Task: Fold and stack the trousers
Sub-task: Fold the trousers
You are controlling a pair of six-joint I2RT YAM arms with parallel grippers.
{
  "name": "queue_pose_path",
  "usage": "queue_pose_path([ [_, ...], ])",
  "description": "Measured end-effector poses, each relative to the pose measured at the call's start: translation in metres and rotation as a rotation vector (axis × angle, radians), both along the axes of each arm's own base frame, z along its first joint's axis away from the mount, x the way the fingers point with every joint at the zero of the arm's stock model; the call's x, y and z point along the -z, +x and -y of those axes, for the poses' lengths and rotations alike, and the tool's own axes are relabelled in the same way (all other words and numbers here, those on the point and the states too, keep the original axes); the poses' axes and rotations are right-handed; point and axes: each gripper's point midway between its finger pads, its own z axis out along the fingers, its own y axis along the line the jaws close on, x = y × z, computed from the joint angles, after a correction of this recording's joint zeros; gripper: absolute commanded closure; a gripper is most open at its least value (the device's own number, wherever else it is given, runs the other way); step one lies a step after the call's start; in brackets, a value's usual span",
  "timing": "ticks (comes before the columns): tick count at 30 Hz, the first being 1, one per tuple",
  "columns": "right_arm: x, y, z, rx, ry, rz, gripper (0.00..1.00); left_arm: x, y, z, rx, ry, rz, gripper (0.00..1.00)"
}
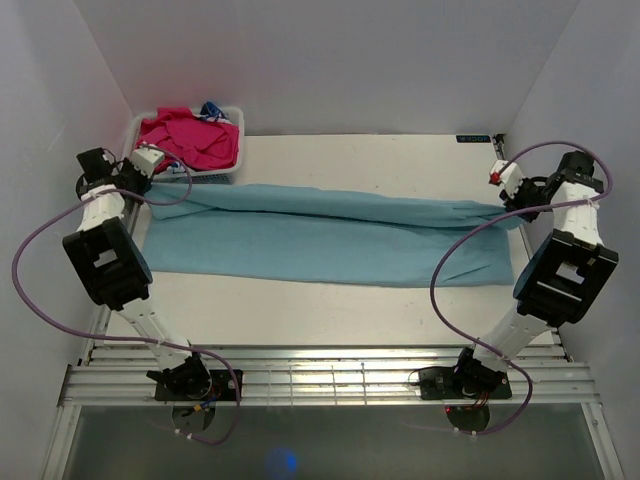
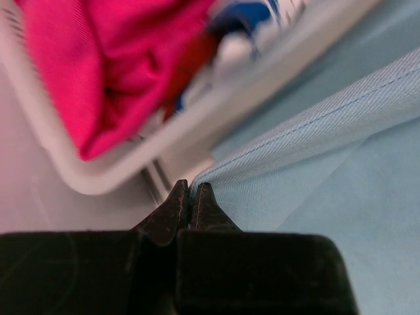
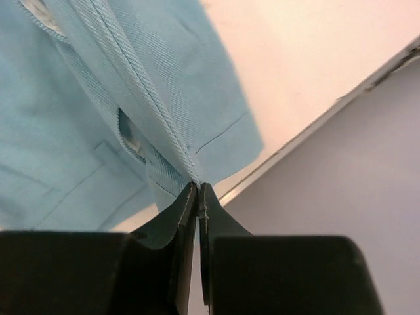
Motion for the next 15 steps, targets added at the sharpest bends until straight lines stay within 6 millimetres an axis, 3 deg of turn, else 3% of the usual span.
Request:
queue_pose_path([
  [4,-0.039,0.023,-0.001,-0.018,0.021,0.111,0.92,-0.046,0.025,-0.001,0.006,-0.034,0.131,1.00],
  [8,-0.030,0.008,-0.003,-0.044,0.015,0.106,0.92,-0.072,0.019,-0.002,0.061,-0.051,0.215,1.00],
  [11,-0.001,-0.025,-0.006,-0.058,0.021,0.043,0.92,-0.065,-0.023,-0.007,0.089,-0.072,0.214,1.00],
  [15,0.042,-0.069,-0.011,-0.072,0.047,-0.048,0.92,-0.033,-0.091,-0.019,0.082,-0.108,0.163,1.00],
])
